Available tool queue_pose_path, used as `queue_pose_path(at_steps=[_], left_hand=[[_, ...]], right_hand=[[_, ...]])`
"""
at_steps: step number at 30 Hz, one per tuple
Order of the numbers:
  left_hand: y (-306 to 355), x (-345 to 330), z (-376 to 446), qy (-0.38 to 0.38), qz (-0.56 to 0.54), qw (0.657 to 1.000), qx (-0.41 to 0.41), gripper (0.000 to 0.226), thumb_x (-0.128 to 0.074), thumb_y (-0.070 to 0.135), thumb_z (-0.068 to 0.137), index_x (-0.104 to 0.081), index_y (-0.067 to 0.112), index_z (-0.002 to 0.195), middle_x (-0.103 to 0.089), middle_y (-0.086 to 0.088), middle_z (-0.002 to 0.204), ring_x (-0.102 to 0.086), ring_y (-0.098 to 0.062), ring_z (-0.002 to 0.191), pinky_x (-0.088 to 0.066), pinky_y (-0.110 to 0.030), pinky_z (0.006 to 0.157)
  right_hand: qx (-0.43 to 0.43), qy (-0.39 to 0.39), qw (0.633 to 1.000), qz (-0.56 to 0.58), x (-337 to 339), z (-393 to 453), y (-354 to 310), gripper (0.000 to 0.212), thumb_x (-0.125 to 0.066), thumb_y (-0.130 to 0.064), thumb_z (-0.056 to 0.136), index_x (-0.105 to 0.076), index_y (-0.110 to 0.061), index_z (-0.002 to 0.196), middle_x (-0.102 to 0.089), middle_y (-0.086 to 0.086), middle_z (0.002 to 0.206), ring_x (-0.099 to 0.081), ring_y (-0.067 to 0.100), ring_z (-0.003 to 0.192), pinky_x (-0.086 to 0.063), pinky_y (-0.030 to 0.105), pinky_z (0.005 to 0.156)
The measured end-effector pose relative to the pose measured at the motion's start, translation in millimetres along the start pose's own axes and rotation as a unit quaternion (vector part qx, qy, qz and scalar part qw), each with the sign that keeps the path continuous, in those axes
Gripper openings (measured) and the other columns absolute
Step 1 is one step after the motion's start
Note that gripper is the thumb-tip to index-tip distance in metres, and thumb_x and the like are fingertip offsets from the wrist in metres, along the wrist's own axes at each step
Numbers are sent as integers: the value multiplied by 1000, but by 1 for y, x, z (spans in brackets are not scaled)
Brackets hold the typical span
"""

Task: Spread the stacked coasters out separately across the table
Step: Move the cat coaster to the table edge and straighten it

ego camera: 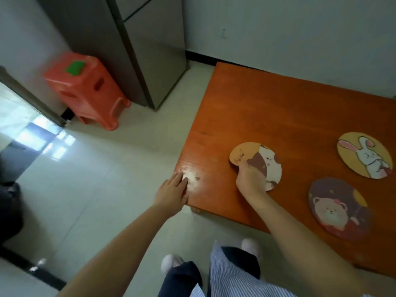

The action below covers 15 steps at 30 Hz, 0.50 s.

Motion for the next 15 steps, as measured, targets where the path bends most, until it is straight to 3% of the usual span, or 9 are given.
queue_pose_path(at_steps=[3, 7, 12, 15], left_hand=[[-12, 5, 2, -26, 15, 996, -84, 48, -39, 32, 94, -32, 15, 138, -22, -5, 154, -20, -21, 142, -27, -35, 112], [-17, 14, 12, -34, 44, 986, -158, 38, -39, 31, 93, -46, 18, 129, -42, -5, 140, -37, -23, 128, -38, -36, 98], [-20, 37, 39, -103, 93, 949, -284, 32, -41, 21, 92, -57, 19, 118, -55, -7, 123, -47, -27, 114, -40, -39, 94], [-24, 61, 81, -133, 139, 931, -311, 30, -39, 18, 92, -62, 16, 113, -59, -7, 119, -49, -27, 111, -45, -40, 91]], right_hand=[[-48, -19, 998, -25, -17, -3, -27, 32, -45, 0, 86, -58, -4, 116, -69, 16, 100, -62, 31, 92, -52, 34, 70], [-94, -6, 995, -43, -14, 3, -30, 31, -50, -1, 84, -58, -4, 114, -70, 15, 92, -64, 30, 83, -53, 35, 65], [-150, 24, 988, -37, -6, 15, -32, 24, -53, 0, 83, -62, 1, 106, -70, 19, 89, -65, 32, 79, -52, 33, 62], [-199, 9, 979, -46, -11, 19, -31, 25, -59, -5, 82, -61, -3, 108, -70, 14, 88, -65, 28, 79, -52, 33, 61]])
Point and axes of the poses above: each hand's wrist, its own z-axis towards the middle knuckle, its own x-axis out of the back of the hand, y = z × x, the point moved 6 cm from there along z, towards the middle knuckle
